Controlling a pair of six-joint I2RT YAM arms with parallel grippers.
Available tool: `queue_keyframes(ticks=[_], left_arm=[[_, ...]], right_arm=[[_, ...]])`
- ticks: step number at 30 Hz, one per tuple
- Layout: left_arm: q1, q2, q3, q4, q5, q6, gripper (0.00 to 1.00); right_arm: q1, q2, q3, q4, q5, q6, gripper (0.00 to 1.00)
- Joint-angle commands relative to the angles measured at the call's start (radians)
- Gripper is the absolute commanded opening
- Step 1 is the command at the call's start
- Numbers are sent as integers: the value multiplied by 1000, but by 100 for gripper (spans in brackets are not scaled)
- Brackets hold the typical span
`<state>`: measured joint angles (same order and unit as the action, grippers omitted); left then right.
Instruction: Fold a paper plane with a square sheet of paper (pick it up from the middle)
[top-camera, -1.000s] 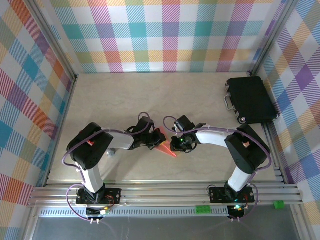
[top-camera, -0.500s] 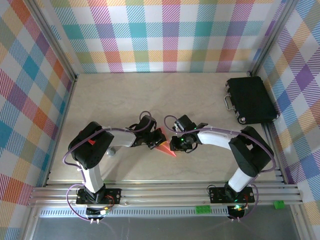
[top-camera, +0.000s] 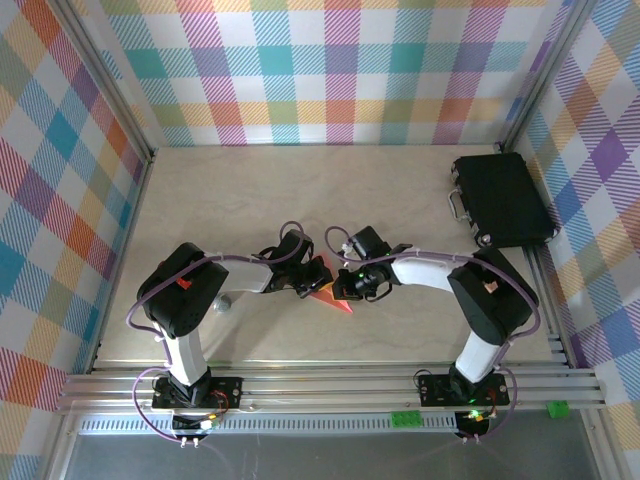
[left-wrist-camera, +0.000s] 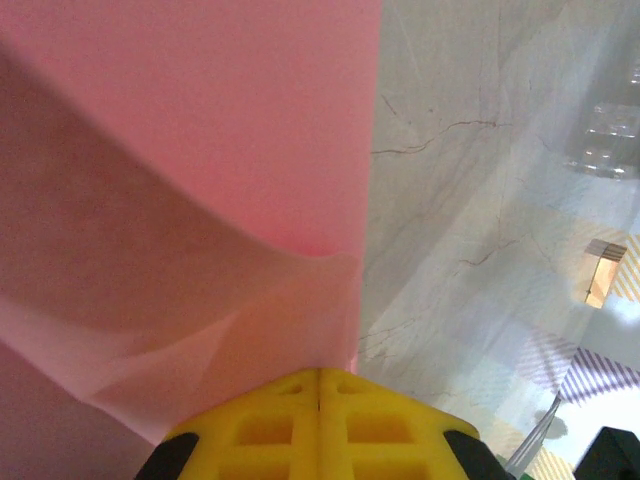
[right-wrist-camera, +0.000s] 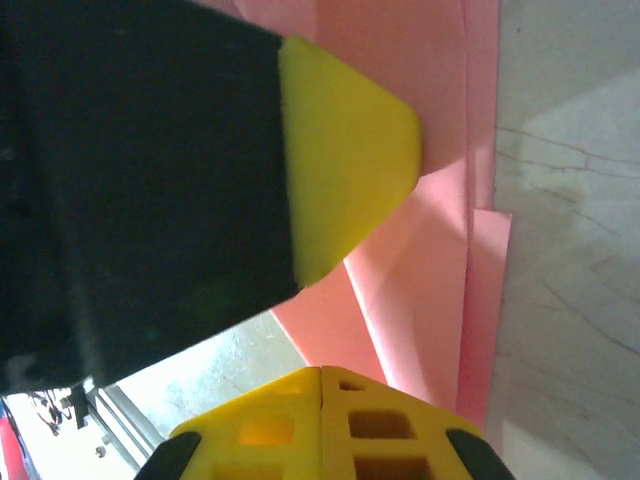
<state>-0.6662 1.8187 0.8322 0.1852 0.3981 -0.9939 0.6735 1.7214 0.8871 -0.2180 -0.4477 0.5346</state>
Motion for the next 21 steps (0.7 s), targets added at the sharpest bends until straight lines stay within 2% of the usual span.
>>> queue_keyframes(ticks=[1,13,21], left_arm=[[-12,68,-36,-149,-50,20,0],[-12,79,-39,-161,-63,16,0],[-12,87,-33,-241,-126,6,0]], right_arm=[[-11,26,37,35,-40,-14,5],[-18,92,40,19,13,-19,3],[-18,69,-12,-33,19,-48,3]])
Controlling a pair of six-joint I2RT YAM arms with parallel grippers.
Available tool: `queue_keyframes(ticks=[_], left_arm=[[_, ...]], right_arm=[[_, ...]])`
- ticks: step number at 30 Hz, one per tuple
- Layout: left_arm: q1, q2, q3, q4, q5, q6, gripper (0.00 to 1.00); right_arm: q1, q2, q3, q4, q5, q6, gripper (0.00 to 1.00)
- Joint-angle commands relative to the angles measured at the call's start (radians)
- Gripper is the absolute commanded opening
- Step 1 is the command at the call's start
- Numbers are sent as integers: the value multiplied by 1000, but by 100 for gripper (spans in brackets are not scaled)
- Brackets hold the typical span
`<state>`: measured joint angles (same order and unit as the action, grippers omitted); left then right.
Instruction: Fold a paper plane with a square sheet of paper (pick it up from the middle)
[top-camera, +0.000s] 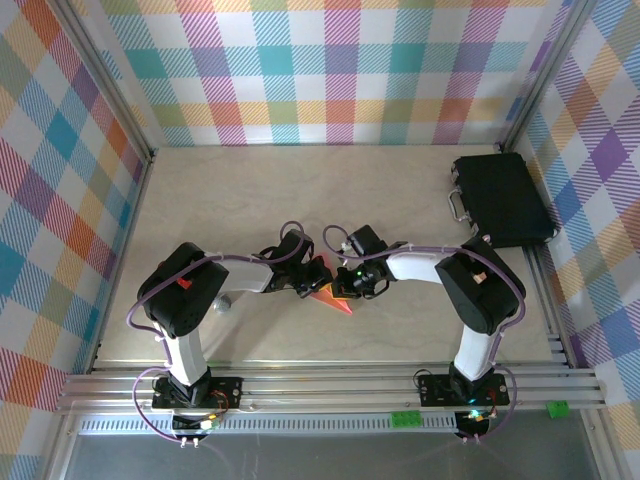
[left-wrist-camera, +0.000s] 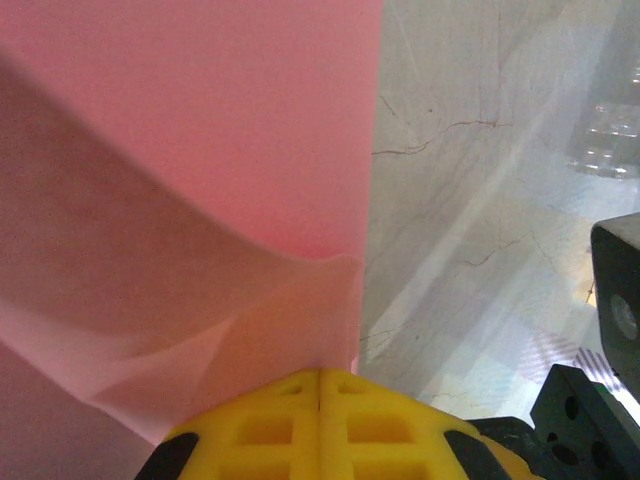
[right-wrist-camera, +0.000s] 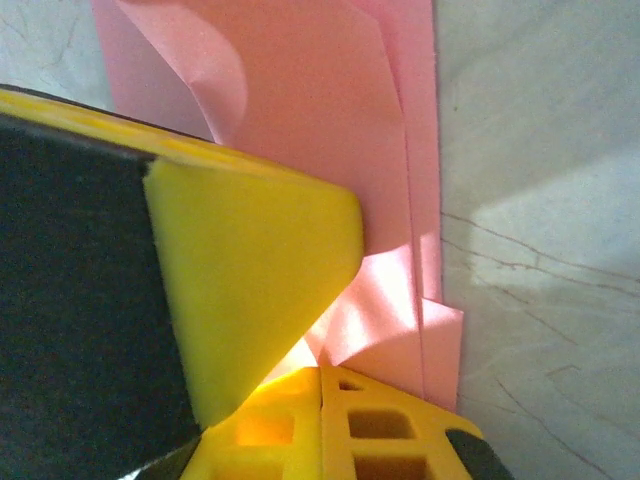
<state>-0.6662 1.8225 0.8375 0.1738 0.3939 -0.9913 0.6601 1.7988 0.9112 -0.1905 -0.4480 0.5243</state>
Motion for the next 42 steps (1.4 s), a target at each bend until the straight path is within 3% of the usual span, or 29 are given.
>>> queue_keyframes(ticks=[1,19,25,29,35,42], left_arm=[[-12,86,-40,-238,-131,2,0],[-9,94,-40,-244,-142,-3,0],[-9,73,-33,-216,-114,2,0],[-9,55,-25,-202,-99,0,0],[-10,33,-8,-161,-68,-3,0],[-9,-17,0,-90,-39,11,0]], right_arm=[[-6,-18,-45,-70,16,-44,3],[-5,-259,-295,-150,49,-8,3],[-5,-388,-246,-79,81,9,13],[-4,-321,-154,-72,57,22,16],[3,-154,-48,-53,29,24,7],[3,-76,-36,-75,61,23,5]])
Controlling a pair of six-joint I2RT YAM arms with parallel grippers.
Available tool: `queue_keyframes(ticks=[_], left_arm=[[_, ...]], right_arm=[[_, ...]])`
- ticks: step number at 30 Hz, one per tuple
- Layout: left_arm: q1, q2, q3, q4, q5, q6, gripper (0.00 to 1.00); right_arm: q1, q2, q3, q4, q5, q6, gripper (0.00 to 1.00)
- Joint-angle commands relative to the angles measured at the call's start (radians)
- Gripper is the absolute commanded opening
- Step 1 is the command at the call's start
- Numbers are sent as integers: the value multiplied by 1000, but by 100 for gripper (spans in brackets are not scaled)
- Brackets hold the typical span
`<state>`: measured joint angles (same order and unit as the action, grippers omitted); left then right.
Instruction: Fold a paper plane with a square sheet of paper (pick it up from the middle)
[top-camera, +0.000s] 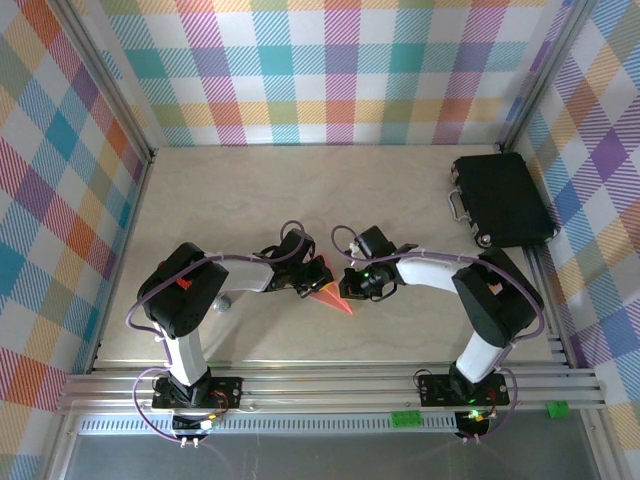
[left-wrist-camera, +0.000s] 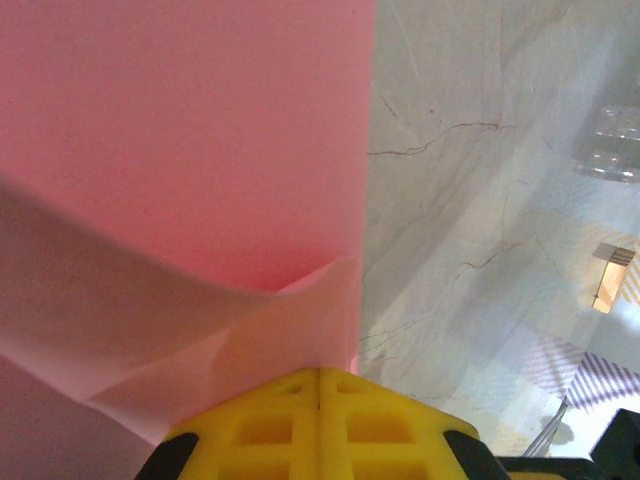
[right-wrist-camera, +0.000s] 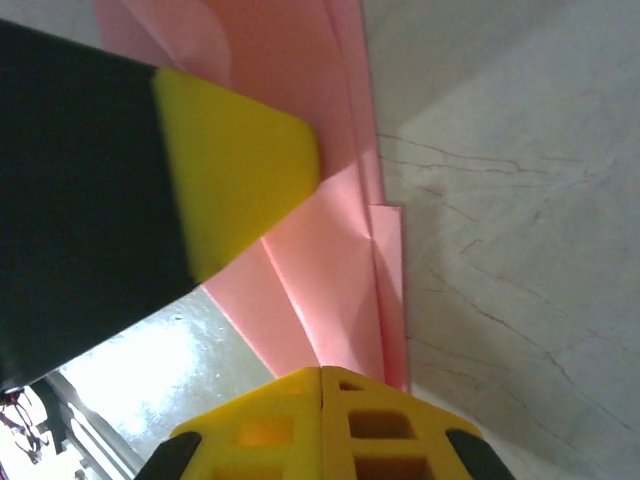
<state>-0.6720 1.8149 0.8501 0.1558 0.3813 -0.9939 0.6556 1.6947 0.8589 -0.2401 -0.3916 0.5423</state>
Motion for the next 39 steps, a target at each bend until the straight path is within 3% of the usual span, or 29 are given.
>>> queue_keyframes(ticks=[1,10,19,25,30,39], left_arm=[[-5,-19,-15,-53,-20,18,0],[-12,-127,-99,106,5,48,0],[-35,-63,-109,138,31,105,0],[-29,-26,-111,128,-25,121,0],[31,-7,-136,152,-50,107,0],[192,27,-150,203,24,105,0]], right_arm=[[7,41,16,-34,11,6,5],[7,78,1,-88,59,22,4],[7,100,19,-114,66,30,3],[7,114,17,-144,85,29,3],[6,132,8,-190,123,9,2],[-6,157,-13,-228,164,-15,1]])
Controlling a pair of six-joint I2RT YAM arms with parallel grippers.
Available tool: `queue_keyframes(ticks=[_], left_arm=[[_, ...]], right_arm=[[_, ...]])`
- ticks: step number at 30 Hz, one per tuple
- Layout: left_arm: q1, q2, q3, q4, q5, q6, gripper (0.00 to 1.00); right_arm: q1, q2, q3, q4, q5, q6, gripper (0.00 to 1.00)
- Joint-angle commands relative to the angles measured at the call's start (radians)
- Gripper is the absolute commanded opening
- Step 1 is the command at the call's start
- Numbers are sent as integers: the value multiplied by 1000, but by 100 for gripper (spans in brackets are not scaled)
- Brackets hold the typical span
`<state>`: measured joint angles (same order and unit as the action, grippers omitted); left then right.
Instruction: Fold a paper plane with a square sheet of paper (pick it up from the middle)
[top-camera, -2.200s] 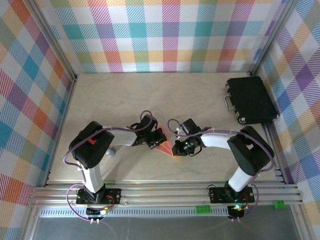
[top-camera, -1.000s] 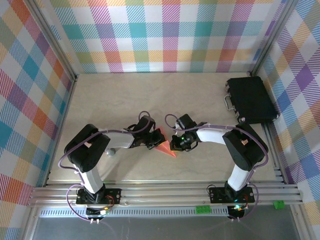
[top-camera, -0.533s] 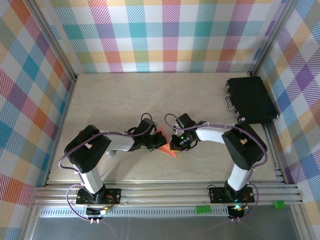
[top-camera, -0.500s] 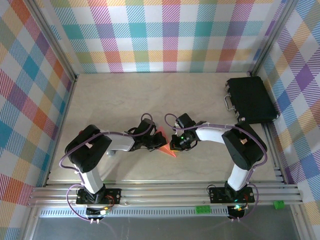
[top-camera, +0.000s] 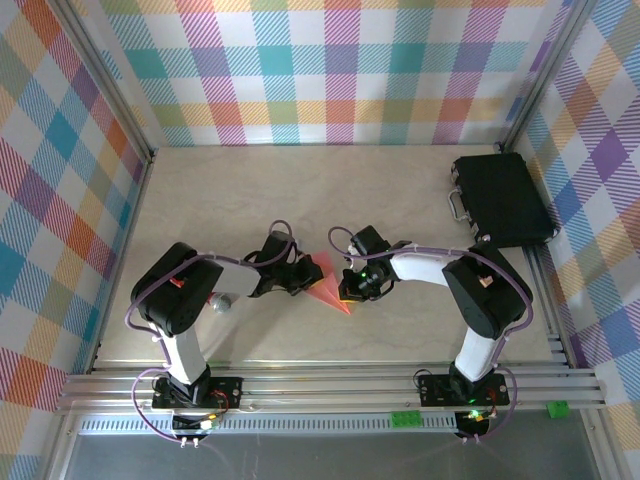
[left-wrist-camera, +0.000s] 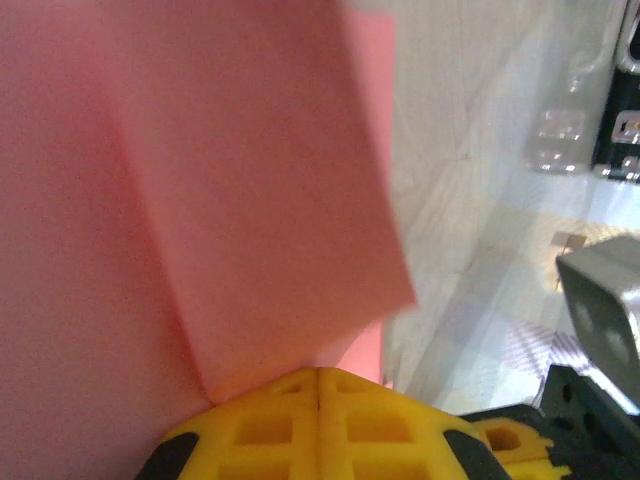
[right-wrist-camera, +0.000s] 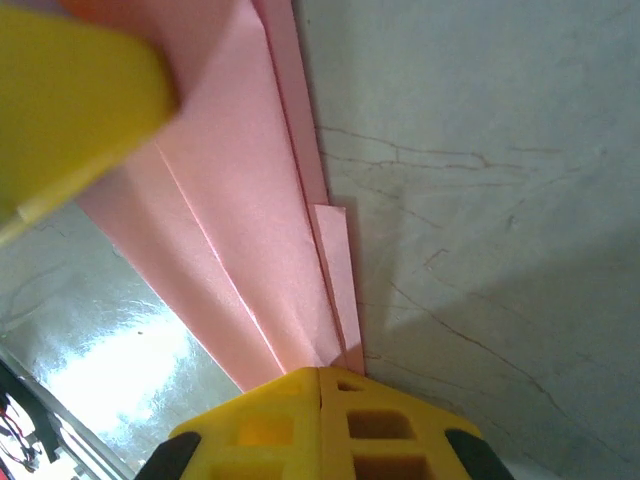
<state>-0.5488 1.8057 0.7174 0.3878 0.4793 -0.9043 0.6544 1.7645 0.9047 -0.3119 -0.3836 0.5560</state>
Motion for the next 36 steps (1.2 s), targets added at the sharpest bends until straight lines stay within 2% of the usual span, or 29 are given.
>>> queue_keyframes(ticks=[1,13,19,25,27,32,36], left_arm=[[87,37,-8,-50,-74,28,0],[238,58,107,-283,-120,169,0],[254,67,186,-373,-142,219,0],[255,-39,237,-452,-155,235,3],[254,-98,247,-491,-175,240,8],[254,-238,220,-570,-243,254,30],[253,-316,154,-548,-200,232,42]], right_arm=[[-5,89,-60,-158,158,-30,1],[-7,81,-56,-151,151,-27,1],[-7,61,-38,-127,126,-15,3],[-7,-38,25,-21,49,22,16],[-9,-82,39,18,48,31,23],[-22,-144,47,75,58,7,42],[-44,-100,82,47,47,-47,44]])
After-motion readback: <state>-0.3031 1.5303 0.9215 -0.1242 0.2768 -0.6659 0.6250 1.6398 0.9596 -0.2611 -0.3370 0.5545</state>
